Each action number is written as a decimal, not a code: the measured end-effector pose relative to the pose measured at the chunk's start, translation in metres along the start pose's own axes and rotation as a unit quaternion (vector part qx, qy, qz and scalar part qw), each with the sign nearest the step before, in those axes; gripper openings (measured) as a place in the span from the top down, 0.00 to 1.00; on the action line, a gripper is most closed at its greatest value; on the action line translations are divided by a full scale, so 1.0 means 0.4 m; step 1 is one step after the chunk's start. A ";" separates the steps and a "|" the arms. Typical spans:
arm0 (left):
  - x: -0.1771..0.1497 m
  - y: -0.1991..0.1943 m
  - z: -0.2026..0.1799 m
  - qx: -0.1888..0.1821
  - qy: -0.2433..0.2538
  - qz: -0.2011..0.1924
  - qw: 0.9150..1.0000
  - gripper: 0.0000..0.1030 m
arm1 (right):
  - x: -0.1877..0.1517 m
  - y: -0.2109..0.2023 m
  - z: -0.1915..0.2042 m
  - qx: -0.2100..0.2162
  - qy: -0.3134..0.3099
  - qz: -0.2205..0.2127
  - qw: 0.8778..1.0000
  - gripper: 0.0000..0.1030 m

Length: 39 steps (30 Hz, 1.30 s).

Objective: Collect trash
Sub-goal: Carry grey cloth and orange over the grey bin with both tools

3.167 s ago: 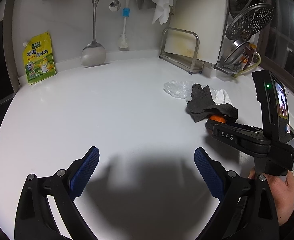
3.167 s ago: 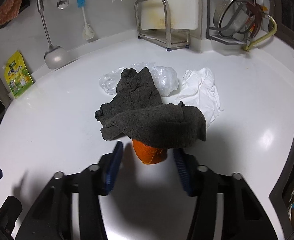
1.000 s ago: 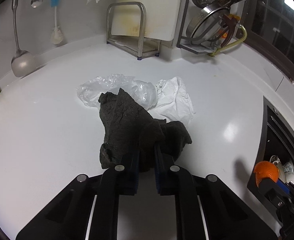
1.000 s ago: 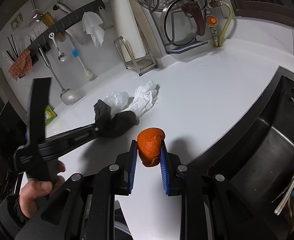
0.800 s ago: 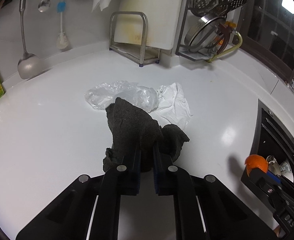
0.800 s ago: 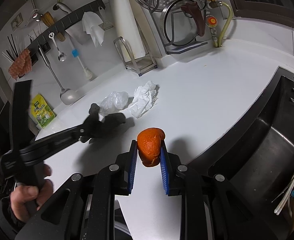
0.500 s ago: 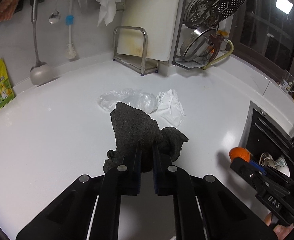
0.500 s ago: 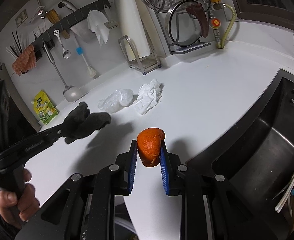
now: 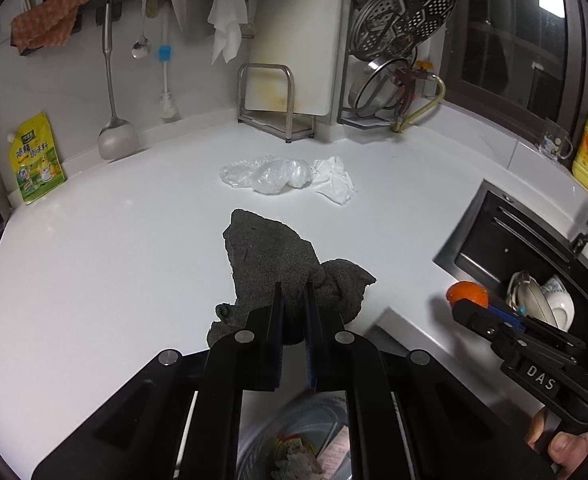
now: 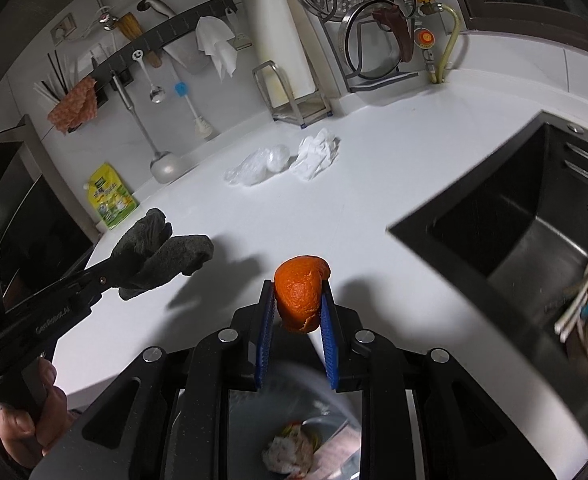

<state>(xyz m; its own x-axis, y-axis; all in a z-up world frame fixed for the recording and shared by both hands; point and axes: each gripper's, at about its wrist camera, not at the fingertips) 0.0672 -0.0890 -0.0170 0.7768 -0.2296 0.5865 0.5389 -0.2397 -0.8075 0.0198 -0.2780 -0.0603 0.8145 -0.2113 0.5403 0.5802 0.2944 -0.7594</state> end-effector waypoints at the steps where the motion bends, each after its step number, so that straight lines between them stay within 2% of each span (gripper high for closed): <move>1: -0.015 -0.008 -0.003 -0.001 0.001 0.000 1.000 0.91 | -0.015 -0.008 0.007 0.001 -0.001 0.001 1.000 0.79; 14: -0.197 -0.087 -0.027 -0.015 0.012 0.001 1.000 0.91 | -0.159 -0.074 0.071 0.001 -0.010 -0.003 1.000 0.79; 25: -0.281 -0.116 -0.045 -0.011 0.021 -0.002 1.000 0.91 | -0.262 -0.073 0.084 -0.006 -0.015 0.021 1.000 0.79; 39: -0.360 -0.096 -0.039 -0.006 0.025 0.023 0.999 0.91 | -0.333 -0.055 0.111 -0.014 -0.033 0.051 0.998 0.79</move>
<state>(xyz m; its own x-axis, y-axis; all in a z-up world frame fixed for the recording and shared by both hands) -0.0705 -0.0616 -0.0695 0.7837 -0.2866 0.5511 0.4985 -0.2392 -0.8333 -0.1015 -0.2149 -0.0995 0.8679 -0.1193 0.4822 0.4951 0.2852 -0.8207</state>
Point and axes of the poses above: each gripper's, at about its wrist camera, not at the fingertips, and y roughly the way its jaws point, z to its left, x to its top, and after that the axes turned 15 degrees about z, right-handed
